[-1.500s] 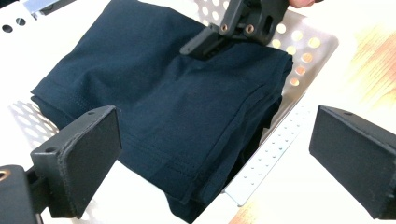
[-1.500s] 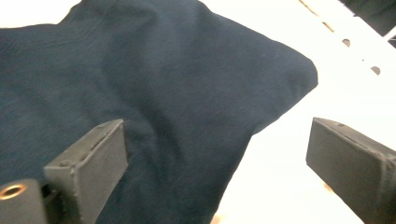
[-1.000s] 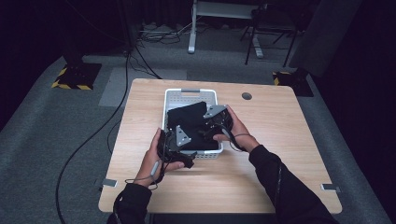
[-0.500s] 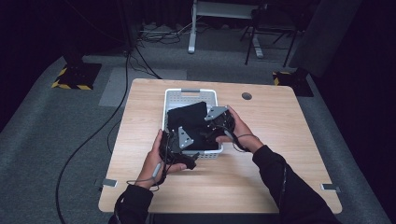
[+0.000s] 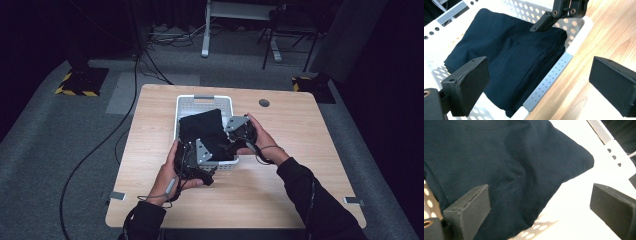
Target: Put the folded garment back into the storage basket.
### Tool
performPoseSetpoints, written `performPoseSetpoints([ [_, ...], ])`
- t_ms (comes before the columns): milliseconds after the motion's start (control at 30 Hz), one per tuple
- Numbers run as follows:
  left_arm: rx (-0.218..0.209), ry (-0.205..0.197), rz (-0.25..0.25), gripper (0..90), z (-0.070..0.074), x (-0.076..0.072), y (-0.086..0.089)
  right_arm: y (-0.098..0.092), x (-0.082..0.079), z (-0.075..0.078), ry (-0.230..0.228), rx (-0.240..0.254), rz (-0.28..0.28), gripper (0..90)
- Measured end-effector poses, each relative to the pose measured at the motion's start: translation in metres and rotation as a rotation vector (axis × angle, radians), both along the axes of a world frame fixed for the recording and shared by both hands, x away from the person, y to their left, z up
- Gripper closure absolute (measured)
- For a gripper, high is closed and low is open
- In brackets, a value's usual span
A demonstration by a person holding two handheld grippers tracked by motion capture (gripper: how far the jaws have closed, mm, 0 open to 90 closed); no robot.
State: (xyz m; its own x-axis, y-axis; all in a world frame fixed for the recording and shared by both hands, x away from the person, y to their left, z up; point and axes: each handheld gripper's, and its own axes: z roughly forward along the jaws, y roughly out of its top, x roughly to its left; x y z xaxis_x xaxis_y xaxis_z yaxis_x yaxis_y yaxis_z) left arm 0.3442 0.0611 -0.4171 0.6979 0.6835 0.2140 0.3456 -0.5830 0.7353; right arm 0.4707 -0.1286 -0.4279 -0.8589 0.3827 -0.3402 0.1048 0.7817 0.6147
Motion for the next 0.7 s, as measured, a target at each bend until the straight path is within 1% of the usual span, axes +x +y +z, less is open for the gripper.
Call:
performPoseSetpoints([
  [133, -0.004, -0.008, 0.0, 2.9, 0.001, -0.003, -0.003, -0.005, -0.004, 0.004, -0.007, -0.002, 0.005, 3.4],
  [300, 0.002, -0.015, -0.007, 2.8, 0.003, -0.007, -0.007, -0.012, -0.008, 0.007, -0.013, -0.004, 0.007, 3.3],
  [467, 0.011, -0.024, -0.024, 2.8, 0.004, -0.011, -0.013, -0.018, -0.014, 0.011, -0.018, 0.008, 0.011, 3.2],
  [700, 0.018, -0.04, -0.037, 2.6, 0.005, -0.015, -0.021, -0.027, -0.022, 0.014, -0.036, -0.017, 0.015, 3.2],
])
